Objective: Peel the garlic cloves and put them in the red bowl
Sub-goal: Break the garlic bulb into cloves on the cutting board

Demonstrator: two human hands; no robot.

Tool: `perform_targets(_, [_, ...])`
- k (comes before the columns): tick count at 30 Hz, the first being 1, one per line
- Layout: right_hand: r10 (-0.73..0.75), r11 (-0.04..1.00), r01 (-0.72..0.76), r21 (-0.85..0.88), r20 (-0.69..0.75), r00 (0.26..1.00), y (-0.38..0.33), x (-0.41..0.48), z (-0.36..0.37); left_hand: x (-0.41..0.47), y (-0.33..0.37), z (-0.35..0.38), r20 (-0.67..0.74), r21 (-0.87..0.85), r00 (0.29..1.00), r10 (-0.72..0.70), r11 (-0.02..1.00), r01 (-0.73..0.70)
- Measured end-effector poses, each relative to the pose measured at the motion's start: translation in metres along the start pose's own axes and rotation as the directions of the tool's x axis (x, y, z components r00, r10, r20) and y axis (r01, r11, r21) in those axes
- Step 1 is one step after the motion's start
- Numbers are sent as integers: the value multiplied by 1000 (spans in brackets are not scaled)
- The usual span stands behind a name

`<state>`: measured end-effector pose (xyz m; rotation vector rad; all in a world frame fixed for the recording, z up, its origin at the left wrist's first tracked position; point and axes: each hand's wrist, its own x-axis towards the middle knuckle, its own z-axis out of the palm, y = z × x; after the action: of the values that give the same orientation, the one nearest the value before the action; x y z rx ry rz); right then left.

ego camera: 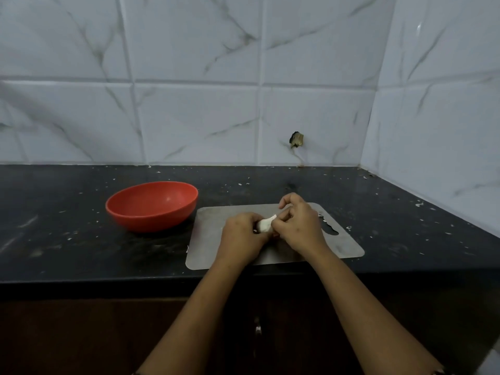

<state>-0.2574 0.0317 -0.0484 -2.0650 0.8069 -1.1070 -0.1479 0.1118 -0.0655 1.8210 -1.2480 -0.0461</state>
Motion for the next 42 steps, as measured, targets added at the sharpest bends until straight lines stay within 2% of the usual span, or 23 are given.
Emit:
perform_targets(3, [42,993,-46,106,46,998,2,0,-2,1,-2,-1,10,-33,1000,-28,999,29])
perform_targets(7, [64,950,-105,293,146,987,2,-2,-7,-1,0,-6,27,-171,995,-94,981,97])
perform_targets(11, [9,973,-36,229,116,993,2,-3,-7,-1,0,-8,86,-291,985,-148,942,167])
perform_targets(15, [17,975,-42,219,111,994,2,-3,-6,-1,-1,-11,141,-386,976,-164,899,206])
perform_targets(19, [45,940,-90,329,141,989,4,-3,-6,1,-5,-14,206,-476,965,-161,845,243])
perform_targets(23, [50,879,-147,453,220,974,2,-3,-8,2,-8,-15,232,-490,963,-137,839,237])
perform_targets(29, [-16,887,-58,459,155,988,4,-3,-9,-1,0,-15,252,-506,962,-104,833,222])
perform_targets(33, [-36,929,0,371,88,995,1,-4,-5,-2,-2,-16,267,-541,959,-92,810,228])
perform_targets(37, [-60,959,50,279,30,998,1,-4,1,-2,-4,-14,130,-465,987,-89,874,140])
perform_targets(42, [2,910,-55,412,127,992,3,-4,2,-1,-9,-16,131,-590,987,-91,793,151])
